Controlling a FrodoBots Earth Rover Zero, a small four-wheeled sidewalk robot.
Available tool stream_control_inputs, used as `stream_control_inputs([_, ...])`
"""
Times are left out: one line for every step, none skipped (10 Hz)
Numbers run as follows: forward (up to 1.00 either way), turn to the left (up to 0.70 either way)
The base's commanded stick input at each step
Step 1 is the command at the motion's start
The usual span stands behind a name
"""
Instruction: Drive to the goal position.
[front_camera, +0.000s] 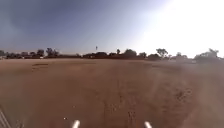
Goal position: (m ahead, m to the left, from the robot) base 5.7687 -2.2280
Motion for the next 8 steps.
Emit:
stream_control_inputs([1.00, 0.00])
stream_control_inputs([1.00, 0.00])
stream_control_inputs([1.00, 0.00])
stream_control_inputs([1.00, 0.00])
stream_control_inputs([1.00, 0.00])
stream_control_inputs([1.00, 0.00])
stream_control_inputs([1.00, 0.00])
stream_control_inputs([1.00, -0.05])
